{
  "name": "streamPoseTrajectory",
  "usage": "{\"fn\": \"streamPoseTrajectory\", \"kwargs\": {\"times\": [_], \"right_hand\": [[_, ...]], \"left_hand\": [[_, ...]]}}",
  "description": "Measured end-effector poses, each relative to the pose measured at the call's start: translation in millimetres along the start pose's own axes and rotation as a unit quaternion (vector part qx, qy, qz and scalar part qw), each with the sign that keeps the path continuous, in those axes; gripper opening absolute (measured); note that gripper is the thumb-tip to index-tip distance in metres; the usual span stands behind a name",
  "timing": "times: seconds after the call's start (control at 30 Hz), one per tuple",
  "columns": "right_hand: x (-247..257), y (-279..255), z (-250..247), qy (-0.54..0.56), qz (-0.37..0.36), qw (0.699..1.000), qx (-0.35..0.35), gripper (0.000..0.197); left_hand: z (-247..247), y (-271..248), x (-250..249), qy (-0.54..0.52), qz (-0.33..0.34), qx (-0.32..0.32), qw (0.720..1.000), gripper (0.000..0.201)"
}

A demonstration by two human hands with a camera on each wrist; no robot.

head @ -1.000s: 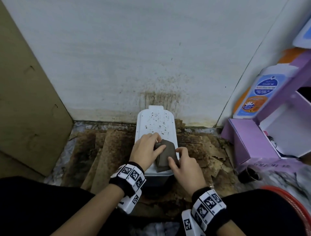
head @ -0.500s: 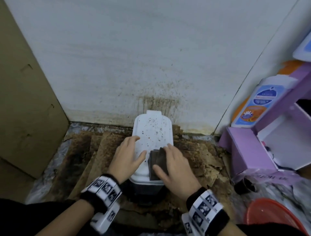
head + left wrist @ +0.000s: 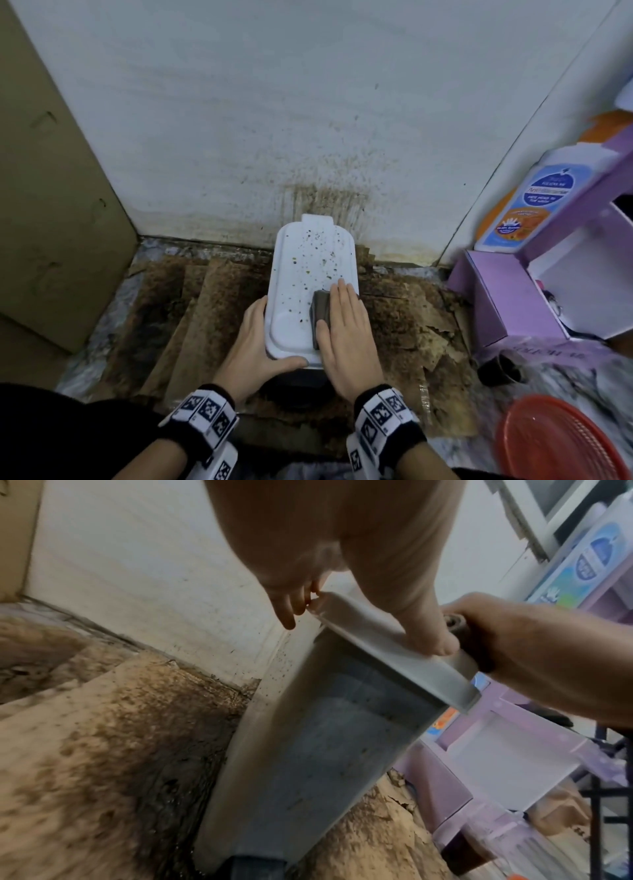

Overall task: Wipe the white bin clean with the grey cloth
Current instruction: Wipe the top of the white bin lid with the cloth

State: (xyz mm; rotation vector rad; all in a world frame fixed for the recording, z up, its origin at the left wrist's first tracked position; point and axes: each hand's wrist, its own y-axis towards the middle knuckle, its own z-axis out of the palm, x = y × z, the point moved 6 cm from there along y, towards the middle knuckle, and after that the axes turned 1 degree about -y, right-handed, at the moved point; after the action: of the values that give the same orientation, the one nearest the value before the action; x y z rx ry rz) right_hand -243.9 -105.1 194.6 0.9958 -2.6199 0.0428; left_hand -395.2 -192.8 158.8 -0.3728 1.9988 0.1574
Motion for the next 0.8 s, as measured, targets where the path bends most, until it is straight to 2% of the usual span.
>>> {"fn": "streamPoseTrajectory", "kwargs": {"times": [0.23, 0.4, 0.57, 0.8], "right_hand": [[-21, 47, -3, -0.013, -0.009, 0.999, 0.034, 0.071], [-12, 10, -1, 0.024, -0.013, 1.0, -0.003, 0.063], [1, -36, 3, 0.025, -0.006, 1.0, -0.017, 0.064], [-11, 4, -2, 0.008, -0.008, 1.0, 0.002, 0.064]], "left_hand": [[5, 3, 1, 0.006, 0.015, -0.01, 1.0, 0.124], [8, -1, 5, -0.001, 0.007, -0.012, 1.0, 0.126], [7, -1, 6, -0.017, 0.007, -0.034, 0.999, 0.123], [7, 1, 6, 0.001, 0.001, -0.035, 0.999, 0.125]]}}
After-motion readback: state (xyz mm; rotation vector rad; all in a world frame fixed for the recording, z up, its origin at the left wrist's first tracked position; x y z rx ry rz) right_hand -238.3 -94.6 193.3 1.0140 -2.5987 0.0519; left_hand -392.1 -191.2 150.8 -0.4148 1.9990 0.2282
